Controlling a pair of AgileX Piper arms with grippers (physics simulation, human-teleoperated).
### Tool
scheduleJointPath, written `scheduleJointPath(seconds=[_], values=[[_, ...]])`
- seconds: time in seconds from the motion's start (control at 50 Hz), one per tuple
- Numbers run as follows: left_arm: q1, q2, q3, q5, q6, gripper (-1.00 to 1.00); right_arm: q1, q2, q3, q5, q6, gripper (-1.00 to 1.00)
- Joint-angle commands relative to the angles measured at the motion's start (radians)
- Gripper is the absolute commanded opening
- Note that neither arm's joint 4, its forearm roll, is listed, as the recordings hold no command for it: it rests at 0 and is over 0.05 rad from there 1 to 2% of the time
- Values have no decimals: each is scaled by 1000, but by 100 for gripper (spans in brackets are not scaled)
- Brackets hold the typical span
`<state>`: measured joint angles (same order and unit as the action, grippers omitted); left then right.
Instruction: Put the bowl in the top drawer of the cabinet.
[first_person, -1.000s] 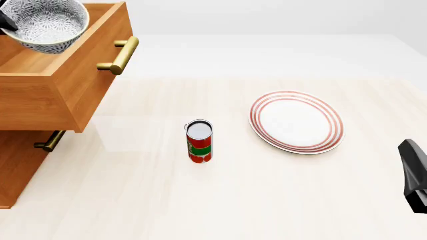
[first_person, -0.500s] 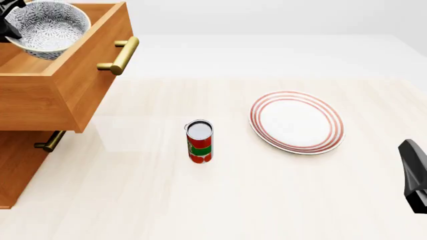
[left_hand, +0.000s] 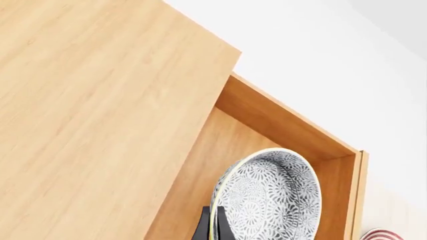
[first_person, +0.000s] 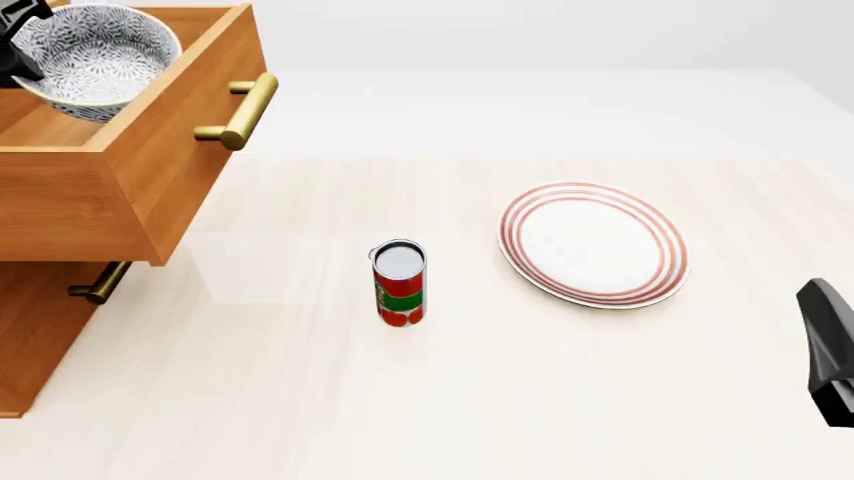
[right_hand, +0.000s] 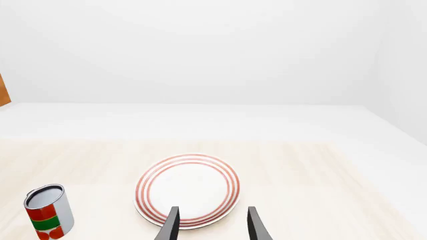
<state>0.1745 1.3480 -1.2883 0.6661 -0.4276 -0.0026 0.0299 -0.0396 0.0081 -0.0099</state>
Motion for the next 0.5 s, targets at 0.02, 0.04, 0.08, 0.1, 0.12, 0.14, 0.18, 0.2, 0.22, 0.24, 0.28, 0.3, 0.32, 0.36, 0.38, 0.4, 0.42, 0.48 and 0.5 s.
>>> scheduleJointPath(seconds=[0.02, 0.04, 0.08, 0.1, 0.12, 0.14, 0.18, 0.2, 0.22, 0.24, 0.28, 0.3, 0.32, 0.36, 0.38, 0.4, 0.42, 0.48, 0.5], values=[[7, 8, 5, -6, 6, -100, 0, 0, 0, 0, 0, 100], [9, 8, 4, -5, 7, -100, 0, 0, 0, 0, 0, 100], [9, 8, 4, -4, 7, -100, 0, 0, 0, 0, 0, 100], [10, 8, 4, -4, 9, -100, 0, 0, 0, 0, 0, 100], [11, 8, 4, -4, 9, -100, 0, 0, 0, 0, 0, 100], [10, 8, 4, -5, 10, -100, 0, 0, 0, 0, 0, 100], [16, 11, 2, -6, 18, -100, 0, 0, 0, 0, 0, 100], [26, 17, -11, 0, 49, 100, 0, 0, 0, 0, 0, 100], [24, 16, -7, -3, 43, 100, 0, 0, 0, 0, 0, 100], [27, 17, -9, -2, 45, 100, 0, 0, 0, 0, 0, 100], [31, 18, -14, 3, 47, 100, 0, 0, 0, 0, 0, 100], [33, 18, -17, 4, 49, 100, 0, 0, 0, 0, 0, 100], [33, 18, -17, 4, 49, 100, 0, 0, 0, 0, 0, 100], [34, 16, -19, 9, 47, 100, 0, 0, 0, 0, 0, 100], [35, 15, -19, 10, 46, 100, 0, 0, 0, 0, 0, 100], [39, 15, -21, 11, 48, 100, 0, 0, 0, 0, 0, 100], [39, 15, -22, 12, 47, 100, 0, 0, 0, 0, 0, 100], [40, 13, -26, 17, 48, 100, 0, 0, 0, 0, 0, 100], [40, 12, -29, 19, 48, 100, 0, 0, 0, 0, 0, 100]])
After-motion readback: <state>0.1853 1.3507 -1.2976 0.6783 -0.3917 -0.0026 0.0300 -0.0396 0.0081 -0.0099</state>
